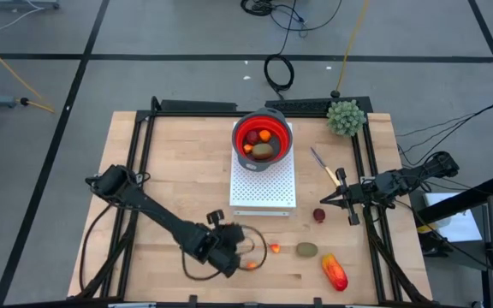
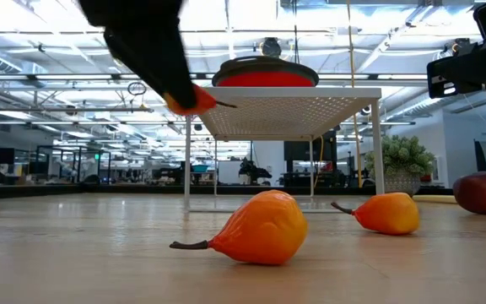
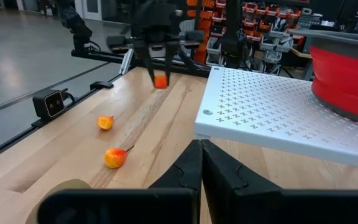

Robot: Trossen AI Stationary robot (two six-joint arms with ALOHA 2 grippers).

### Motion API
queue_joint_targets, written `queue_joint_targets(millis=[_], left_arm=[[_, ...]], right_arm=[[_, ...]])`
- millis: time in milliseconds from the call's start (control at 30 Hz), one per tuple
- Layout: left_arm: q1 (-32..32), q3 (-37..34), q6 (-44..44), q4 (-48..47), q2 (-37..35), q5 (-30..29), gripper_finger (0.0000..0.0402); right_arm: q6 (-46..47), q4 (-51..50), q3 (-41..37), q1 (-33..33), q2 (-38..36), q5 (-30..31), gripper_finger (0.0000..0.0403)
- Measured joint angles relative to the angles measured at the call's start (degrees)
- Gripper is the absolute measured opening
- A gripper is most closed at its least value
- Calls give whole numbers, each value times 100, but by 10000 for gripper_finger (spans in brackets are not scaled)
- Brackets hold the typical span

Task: Pick & Place Fruit
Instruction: Put the orange pear into the red strainer bowl

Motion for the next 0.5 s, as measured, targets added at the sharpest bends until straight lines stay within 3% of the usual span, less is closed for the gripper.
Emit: queue_joint_targets(millis=[300, 500], left_arm=[[415, 0, -2303, 18, 0, 783, 88], [505, 0, -2671, 373, 0, 1422, 88]], right_arm=[[0, -1, 0, 0, 0, 0, 0], [-1, -1, 0, -1, 0, 0, 0]])
